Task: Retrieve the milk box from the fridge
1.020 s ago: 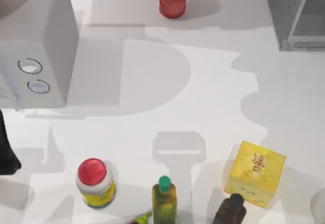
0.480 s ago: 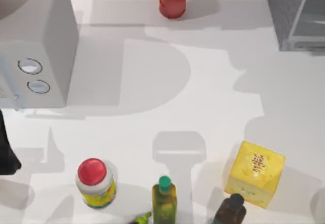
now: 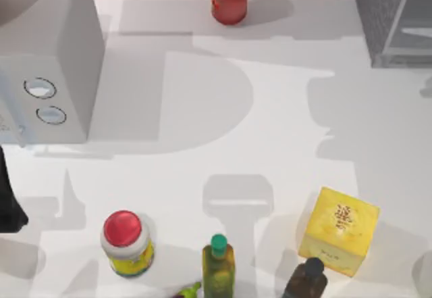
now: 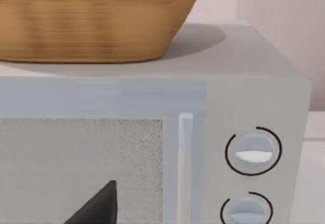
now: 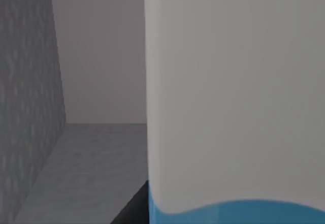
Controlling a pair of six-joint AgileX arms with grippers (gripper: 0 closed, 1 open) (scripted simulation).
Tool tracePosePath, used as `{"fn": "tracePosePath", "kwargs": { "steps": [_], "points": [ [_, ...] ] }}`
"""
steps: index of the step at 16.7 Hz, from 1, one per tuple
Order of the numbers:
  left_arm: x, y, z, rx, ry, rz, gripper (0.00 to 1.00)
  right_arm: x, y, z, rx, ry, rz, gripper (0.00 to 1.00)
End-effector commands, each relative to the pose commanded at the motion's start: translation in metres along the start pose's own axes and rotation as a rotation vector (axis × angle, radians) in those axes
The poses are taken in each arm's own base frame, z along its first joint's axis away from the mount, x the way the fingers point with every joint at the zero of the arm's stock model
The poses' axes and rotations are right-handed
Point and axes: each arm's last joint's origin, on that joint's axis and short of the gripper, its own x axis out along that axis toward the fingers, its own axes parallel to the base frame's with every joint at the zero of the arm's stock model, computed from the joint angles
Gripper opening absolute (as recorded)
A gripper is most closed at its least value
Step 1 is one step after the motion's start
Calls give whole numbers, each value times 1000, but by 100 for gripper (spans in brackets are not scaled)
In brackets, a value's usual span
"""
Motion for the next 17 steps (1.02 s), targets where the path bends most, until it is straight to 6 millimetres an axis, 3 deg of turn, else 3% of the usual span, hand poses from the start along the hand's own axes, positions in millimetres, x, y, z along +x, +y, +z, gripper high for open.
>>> {"fn": "tracePosePath", "kwargs": {
  "steps": [4,8,13,17],
  "points": [
    [0,0,0,0,0,0,100,0,3,0,3,6,4,0],
    [0,0,0,0,0,0,100,-20,16,23,-1,3,4,0],
    [0,0,0,0,0,0,100,-81,46,65,-11,-23,2,0],
    [0,0,0,0,0,0,100,-147,70,74,-15,-43,3,0]
  ]
}}
